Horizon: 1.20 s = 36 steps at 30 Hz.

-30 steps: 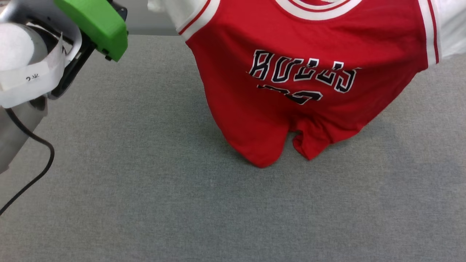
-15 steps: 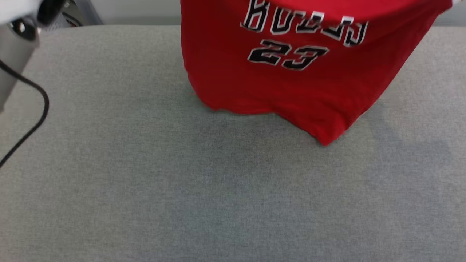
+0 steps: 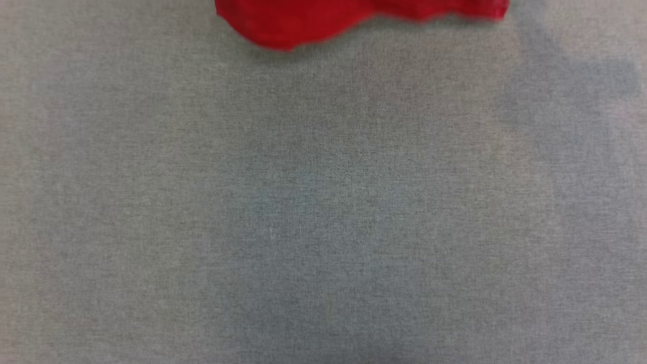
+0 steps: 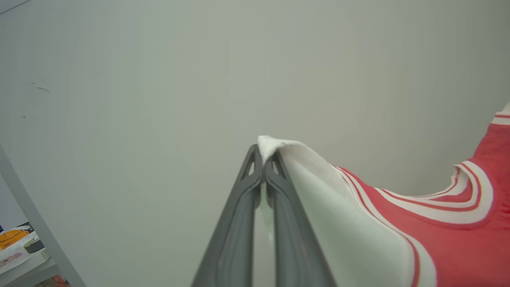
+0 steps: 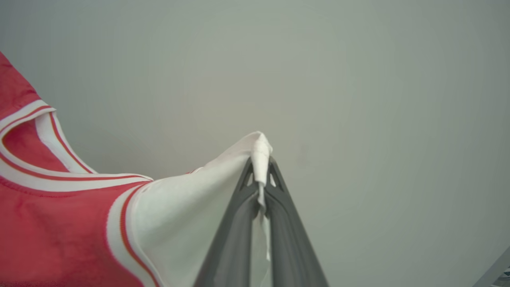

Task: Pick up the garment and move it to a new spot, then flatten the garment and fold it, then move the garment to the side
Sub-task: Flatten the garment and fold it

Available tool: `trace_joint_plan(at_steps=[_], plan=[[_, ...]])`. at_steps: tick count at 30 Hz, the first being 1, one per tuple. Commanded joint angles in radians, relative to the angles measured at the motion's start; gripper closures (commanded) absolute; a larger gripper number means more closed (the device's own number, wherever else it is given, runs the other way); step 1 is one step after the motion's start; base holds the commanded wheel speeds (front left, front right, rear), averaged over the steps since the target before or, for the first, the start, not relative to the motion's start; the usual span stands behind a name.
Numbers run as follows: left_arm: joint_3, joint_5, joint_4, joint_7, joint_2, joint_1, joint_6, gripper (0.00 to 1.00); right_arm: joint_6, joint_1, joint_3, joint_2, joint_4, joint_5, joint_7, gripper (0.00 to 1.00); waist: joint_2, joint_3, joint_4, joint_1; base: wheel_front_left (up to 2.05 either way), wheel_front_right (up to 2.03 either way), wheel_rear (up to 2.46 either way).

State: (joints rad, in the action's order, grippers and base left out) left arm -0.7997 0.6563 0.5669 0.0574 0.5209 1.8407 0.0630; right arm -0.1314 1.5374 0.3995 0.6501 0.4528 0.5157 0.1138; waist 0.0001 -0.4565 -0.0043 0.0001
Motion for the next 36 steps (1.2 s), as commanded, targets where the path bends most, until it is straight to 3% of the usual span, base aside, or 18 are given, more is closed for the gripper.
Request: trace_joint_plan(at_steps=[1,8,14,24,30,36], plan=[[0.004,-0.008,0.022,0.015,-0.012,0.037,0.005,1.0,0.001,0.043,0.009,-0.009,0.027,-0.016,-0.023,1.0,-0.0001,-0.058,-0.013,-0.0001,0.0,0.0,0.0],[0.019,-0.008,0.156,0.081,-0.062,0.152,0.028,1.0,0.001,0.223,0.041,-0.046,0.189,-0.035,-0.114,1.0,-0.0001,-0.101,-0.015,-0.0001,0.0,0.0,0.0],[0.013,0.011,0.244,0.125,-0.084,0.147,0.047,1.0,0.001,0.252,0.119,-0.068,0.281,-0.014,-0.173,1.0,-0.0001,-0.141,-0.012,-0.0001,0.0,0.0,0.0],[-0.007,0.064,0.308,0.197,-0.081,-0.08,0.064,1.0,0.001,0.076,0.261,-0.124,0.351,0.102,-0.326,1.0,-0.0001,-0.123,-0.021,-0.0001,0.0,0.0,0.0],[0.013,0.075,0.235,0.204,-0.051,-0.265,0.063,1.0,0.001,-0.071,0.339,-0.126,0.333,0.165,-0.356,1.0,-0.0001,-0.067,-0.02,-0.0001,0.0,0.0,0.0],[0.086,0.094,0.089,0.204,-0.016,-0.531,0.025,1.0,0.001,-0.247,0.402,-0.102,0.283,0.216,-0.37,1.0,-0.0001,0.015,-0.016,-0.0001,0.0,0.0,0.0]])
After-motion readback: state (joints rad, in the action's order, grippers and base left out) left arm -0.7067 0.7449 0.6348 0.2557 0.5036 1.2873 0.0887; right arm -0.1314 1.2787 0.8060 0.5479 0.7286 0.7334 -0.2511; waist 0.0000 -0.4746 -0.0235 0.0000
